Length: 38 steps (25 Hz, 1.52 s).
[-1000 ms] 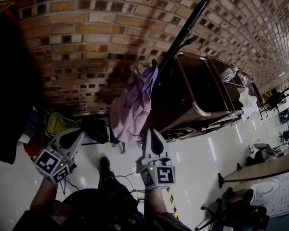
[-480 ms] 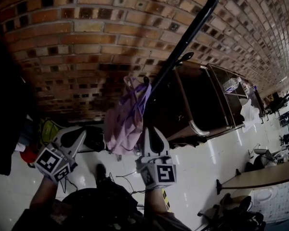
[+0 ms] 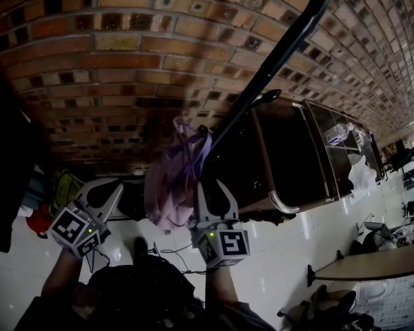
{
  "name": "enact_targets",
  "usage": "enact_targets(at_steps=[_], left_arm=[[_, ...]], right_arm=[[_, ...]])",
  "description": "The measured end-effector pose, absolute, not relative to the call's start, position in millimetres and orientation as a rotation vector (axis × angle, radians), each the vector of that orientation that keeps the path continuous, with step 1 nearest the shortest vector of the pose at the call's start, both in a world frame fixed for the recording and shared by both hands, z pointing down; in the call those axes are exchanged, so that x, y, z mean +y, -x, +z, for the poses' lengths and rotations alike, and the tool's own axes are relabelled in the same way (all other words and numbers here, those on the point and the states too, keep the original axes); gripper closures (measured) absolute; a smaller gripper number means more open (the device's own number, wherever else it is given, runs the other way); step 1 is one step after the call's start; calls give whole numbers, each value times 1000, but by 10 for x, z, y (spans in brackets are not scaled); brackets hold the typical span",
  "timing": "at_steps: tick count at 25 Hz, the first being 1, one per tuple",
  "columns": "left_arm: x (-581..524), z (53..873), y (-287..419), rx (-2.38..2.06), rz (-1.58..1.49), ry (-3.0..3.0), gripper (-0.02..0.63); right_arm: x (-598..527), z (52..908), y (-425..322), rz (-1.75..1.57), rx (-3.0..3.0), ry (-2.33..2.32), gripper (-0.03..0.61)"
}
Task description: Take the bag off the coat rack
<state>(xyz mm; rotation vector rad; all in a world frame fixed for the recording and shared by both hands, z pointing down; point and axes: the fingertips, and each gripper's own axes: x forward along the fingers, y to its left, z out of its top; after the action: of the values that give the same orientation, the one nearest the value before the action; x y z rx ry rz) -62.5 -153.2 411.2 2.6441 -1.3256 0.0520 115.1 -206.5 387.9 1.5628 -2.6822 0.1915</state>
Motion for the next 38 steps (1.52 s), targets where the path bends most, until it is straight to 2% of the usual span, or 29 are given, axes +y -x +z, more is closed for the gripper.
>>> enact_targets(at_steps=[8,10,19,25,32,38], left_arm=[[-1827,4034,469,-1347,56,-2664,603],[-1889,4039,420,-1345,59,-2665,603],[-2031,4054,317,-1332,74,-2661,603],[-2088,4086,360,-1304,87,-2652,603],[-2278,4108,434,-1209,104,-2683,603],[-2475,4066,457,-1142,81,-2713,603]], right_arm=[[-2331,3987,-1085,265,-2734,-1409,397],[-2400,4002,-1045,280,-2754,-1375,348],[-2592,4111,-844,299,-2747,-1282,316],[-2737,4135,-800,238,-2683,-1331,316],[-2866,4171,-816,195,-2585,-1483,384],[-2956,4227,-741,174,-2410,-1607,387]])
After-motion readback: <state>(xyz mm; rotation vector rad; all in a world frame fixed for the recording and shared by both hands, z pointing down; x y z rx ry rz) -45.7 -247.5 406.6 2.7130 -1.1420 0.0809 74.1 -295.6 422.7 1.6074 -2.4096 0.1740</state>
